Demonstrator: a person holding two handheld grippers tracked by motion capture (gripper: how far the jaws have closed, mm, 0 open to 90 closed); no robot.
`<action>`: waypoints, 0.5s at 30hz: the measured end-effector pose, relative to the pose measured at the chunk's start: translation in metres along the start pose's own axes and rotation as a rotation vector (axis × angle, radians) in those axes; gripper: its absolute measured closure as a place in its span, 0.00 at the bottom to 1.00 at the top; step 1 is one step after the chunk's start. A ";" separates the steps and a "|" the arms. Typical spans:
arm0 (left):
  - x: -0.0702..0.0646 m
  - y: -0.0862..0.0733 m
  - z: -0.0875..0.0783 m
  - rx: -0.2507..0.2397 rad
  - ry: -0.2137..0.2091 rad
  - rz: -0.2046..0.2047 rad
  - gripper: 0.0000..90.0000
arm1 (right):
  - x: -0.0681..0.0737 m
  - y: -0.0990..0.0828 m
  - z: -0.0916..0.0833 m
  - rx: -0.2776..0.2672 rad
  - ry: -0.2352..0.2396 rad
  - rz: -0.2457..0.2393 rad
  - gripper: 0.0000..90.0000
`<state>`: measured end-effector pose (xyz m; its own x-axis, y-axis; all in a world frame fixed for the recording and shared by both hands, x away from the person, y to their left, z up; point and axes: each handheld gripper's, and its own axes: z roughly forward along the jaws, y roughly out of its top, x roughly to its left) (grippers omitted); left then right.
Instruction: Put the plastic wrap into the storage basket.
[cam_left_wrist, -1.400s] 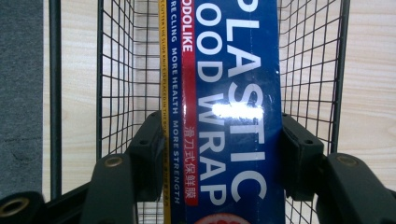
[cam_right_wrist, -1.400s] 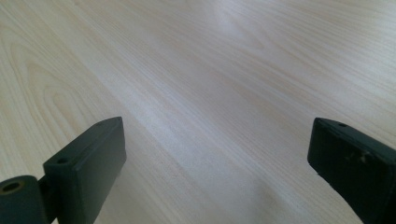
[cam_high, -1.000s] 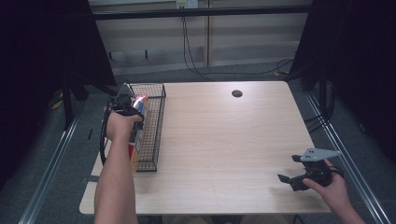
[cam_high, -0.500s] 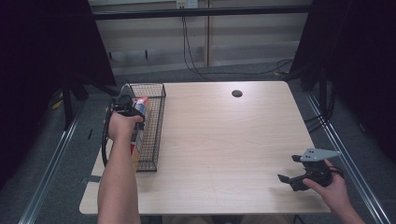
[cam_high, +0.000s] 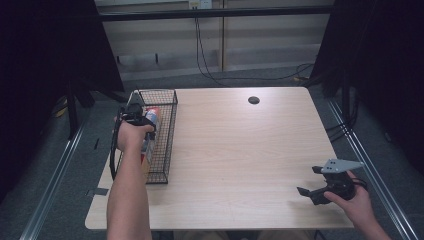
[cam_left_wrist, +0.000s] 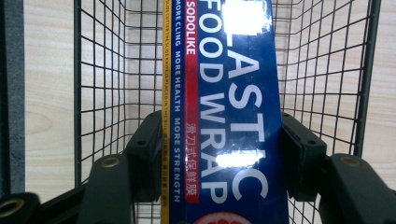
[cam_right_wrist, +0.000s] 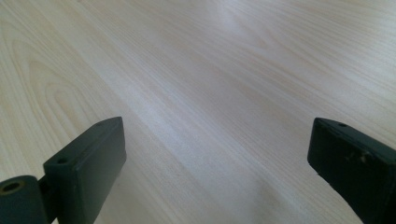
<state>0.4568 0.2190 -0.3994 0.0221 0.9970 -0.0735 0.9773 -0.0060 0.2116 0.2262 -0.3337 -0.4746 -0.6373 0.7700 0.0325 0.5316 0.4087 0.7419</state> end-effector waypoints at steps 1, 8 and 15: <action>0.000 0.000 0.000 0.000 -0.001 -0.001 0.46 | 0.000 0.000 0.000 0.002 0.000 0.002 0.05; -0.003 -0.002 0.002 -0.008 0.009 0.001 0.45 | 0.001 0.000 -0.001 0.002 -0.001 0.002 0.05; -0.001 -0.002 0.003 -0.008 -0.008 -0.003 0.43 | 0.000 0.000 -0.001 -0.001 -0.003 0.000 0.05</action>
<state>0.4552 0.2180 -0.4024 0.0211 0.9964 -0.0816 0.9757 -0.0028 0.2189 0.2257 -0.3339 -0.4740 -0.6354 0.7716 0.0305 0.5311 0.4080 0.7426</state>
